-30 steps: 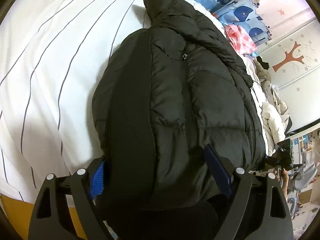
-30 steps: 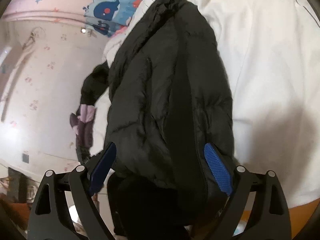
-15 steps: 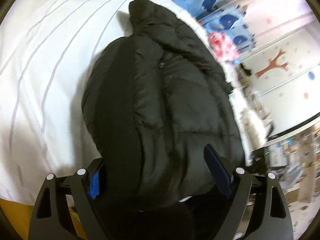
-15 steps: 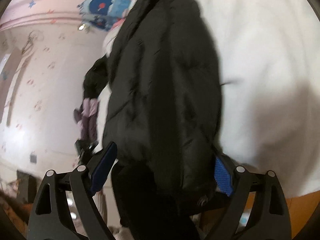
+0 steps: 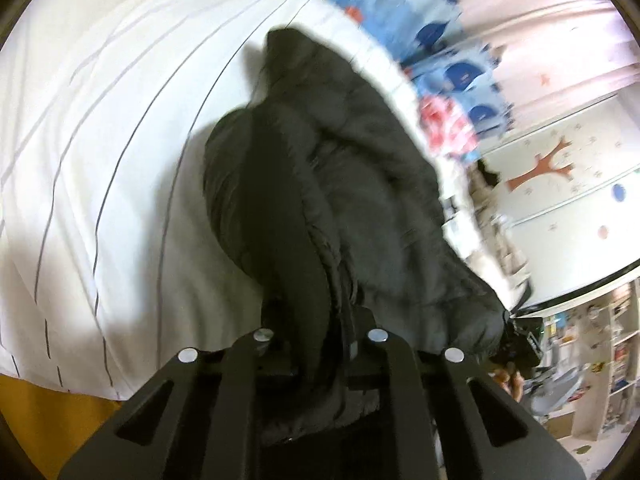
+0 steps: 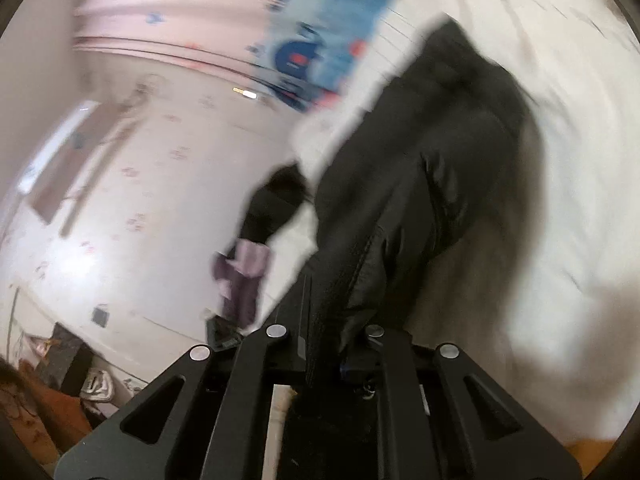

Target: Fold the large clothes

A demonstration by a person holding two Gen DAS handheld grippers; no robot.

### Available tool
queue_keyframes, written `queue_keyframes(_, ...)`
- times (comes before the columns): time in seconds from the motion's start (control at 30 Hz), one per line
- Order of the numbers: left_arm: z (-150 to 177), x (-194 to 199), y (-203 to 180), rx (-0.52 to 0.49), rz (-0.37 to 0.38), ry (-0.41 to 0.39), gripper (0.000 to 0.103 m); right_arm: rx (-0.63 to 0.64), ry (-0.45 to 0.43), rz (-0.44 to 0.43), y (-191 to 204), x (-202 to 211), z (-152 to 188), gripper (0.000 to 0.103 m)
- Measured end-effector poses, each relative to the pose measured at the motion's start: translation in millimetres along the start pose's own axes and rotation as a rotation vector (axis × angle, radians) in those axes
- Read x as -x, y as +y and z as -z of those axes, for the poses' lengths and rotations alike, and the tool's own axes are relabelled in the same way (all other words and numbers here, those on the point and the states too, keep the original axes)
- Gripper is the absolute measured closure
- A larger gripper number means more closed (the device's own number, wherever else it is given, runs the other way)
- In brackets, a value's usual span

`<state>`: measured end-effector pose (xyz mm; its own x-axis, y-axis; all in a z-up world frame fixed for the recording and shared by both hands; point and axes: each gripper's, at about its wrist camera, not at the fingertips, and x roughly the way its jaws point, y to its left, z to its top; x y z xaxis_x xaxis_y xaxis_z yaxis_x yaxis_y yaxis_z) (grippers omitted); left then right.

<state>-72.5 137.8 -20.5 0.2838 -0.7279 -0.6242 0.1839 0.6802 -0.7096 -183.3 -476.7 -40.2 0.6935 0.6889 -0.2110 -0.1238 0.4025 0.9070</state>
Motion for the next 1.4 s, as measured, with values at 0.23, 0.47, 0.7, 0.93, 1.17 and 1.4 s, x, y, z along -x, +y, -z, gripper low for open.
queue_keyframes(0.23,5,66,-40,-0.039,0.133,-0.071,0.092,0.109,-0.059,-0.109,76,49,5,0.095)
queue_keyframes(0.47,67,119,-31,-0.156,0.093,0.038,0.089,0.095,0.080,-0.001,62,133,76,0.091)
queue_keyframes(0.7,96,135,59,-0.049,-0.285,0.142,0.080,-0.044,0.056,0.387,-5,197,100,0.070)
queue_keyframes(0.93,-3,85,-6,-0.170,-0.170,-0.070,0.055,0.252,0.041,0.419,30,42,-14,0.039)
queue_keyframes(1.17,-79,-108,-40,-0.237,-0.237,0.031,0.055,0.256,0.217,0.770,-70,-140,-73,0.042)
queue_keyframes(1.4,-71,-110,-20,-0.161,-0.204,0.091,0.055,0.170,0.174,0.558,-57,-66,-63,0.034)
